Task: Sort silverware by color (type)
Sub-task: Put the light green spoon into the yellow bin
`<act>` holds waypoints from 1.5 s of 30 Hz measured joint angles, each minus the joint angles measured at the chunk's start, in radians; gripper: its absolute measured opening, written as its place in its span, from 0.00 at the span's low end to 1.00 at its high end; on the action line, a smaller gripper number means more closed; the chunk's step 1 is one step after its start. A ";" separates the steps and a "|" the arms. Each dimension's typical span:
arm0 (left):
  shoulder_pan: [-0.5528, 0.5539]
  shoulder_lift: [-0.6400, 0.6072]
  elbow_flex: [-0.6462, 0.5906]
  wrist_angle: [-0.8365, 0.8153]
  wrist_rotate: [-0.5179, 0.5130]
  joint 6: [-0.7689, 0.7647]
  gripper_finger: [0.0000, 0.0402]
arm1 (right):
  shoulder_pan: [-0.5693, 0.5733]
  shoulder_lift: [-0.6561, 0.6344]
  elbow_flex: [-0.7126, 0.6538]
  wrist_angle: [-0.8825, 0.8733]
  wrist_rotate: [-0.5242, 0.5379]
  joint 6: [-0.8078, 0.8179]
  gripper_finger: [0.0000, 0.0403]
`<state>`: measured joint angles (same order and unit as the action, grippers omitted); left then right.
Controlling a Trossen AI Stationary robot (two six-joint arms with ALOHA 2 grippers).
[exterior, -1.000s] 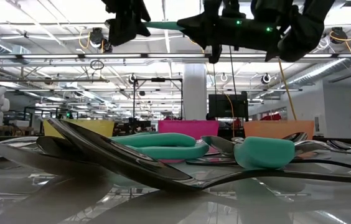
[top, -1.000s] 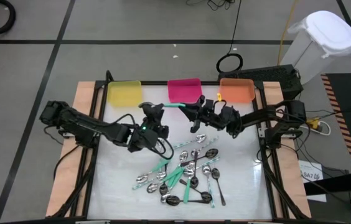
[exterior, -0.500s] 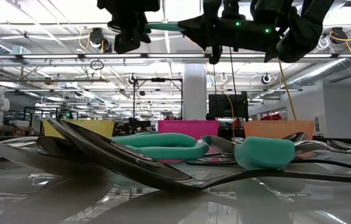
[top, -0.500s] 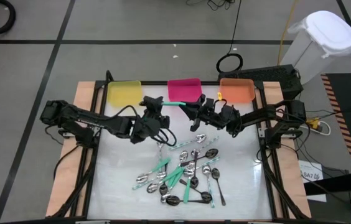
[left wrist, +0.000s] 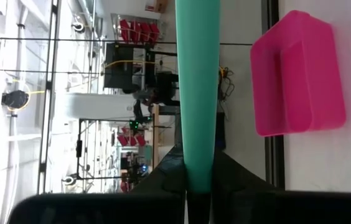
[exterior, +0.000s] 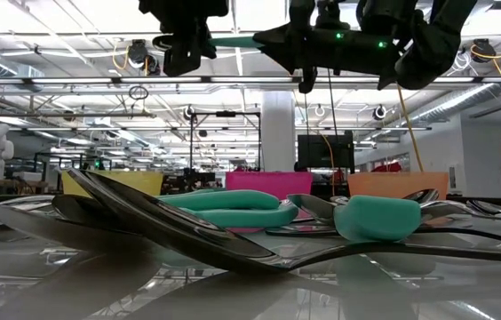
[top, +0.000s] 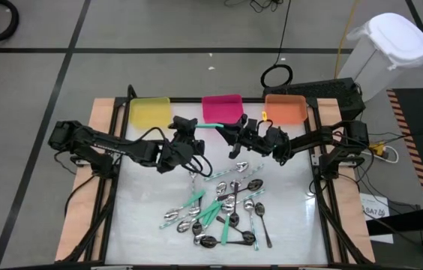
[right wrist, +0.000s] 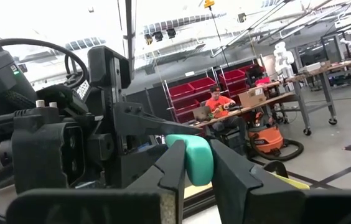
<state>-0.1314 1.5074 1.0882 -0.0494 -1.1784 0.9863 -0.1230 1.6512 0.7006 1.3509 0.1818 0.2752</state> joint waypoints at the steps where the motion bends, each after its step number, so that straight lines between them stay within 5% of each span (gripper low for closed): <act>1: 0.000 0.000 0.000 0.000 0.000 -0.001 0.07 | 0.000 0.000 0.000 0.000 0.000 0.000 0.13; 6: 0.000 0.000 0.000 0.000 0.004 -0.018 0.07 | 0.000 -0.001 0.000 -0.001 0.000 -0.002 0.18; 19: 0.017 -0.028 0.000 -0.109 0.059 -0.106 0.07 | 0.000 -0.162 0.000 -0.314 0.000 -0.035 0.54; 38: 0.239 -0.288 0.000 -0.449 0.557 -0.453 0.07 | 0.005 -0.522 0.000 -1.120 -0.029 -0.176 0.60; 45: 0.429 -0.314 0.083 -0.633 0.776 -0.440 0.07 | 0.035 -0.532 0.000 -1.212 -0.089 -0.220 0.60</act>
<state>0.2975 1.1931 1.1715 -0.6821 -0.4025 0.5461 -0.0880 1.1195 0.7002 0.1393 0.0925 0.0554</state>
